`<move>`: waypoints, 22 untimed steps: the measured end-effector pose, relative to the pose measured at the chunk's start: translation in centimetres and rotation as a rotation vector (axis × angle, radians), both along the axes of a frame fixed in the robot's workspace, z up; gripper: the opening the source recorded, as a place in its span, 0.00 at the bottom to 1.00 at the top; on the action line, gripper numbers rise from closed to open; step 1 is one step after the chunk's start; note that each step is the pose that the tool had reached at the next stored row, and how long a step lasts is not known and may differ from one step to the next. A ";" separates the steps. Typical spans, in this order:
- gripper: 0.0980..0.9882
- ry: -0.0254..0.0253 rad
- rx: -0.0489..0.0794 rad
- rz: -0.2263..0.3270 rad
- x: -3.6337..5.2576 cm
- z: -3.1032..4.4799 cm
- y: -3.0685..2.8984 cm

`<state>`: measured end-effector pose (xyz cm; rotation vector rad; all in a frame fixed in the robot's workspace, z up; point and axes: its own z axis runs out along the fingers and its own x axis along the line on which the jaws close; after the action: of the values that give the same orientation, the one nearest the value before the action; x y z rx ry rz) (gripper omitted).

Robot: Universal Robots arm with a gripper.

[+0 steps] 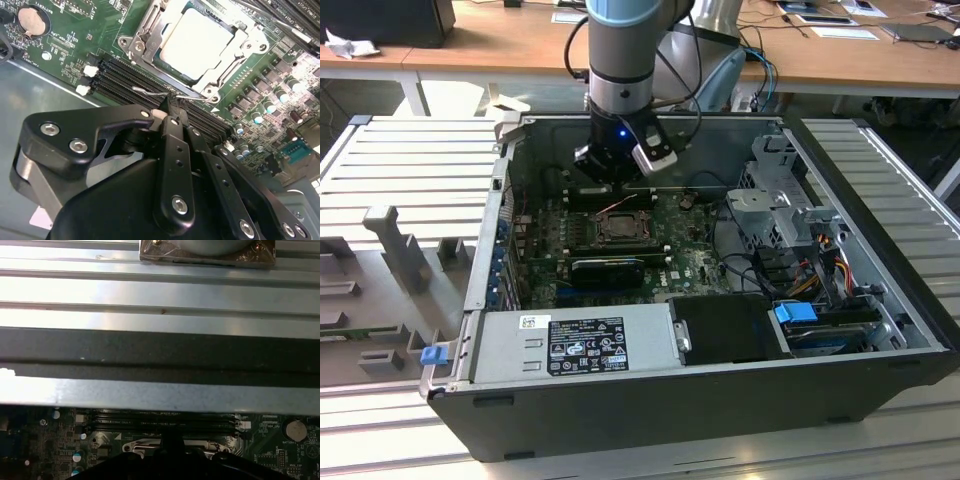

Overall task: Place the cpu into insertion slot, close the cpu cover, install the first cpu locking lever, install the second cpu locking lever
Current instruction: 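Install the first cpu locking lever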

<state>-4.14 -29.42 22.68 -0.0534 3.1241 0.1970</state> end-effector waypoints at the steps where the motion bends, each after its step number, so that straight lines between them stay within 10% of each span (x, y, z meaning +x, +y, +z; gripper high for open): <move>1: 0.01 0.0000 0.000 0.000 0.07 -0.05 0.05; 22: 0.01 0.0000 0.000 0.003 2.23 -1.31 0.43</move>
<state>-1.91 -28.99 21.37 -0.0581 3.1242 0.1969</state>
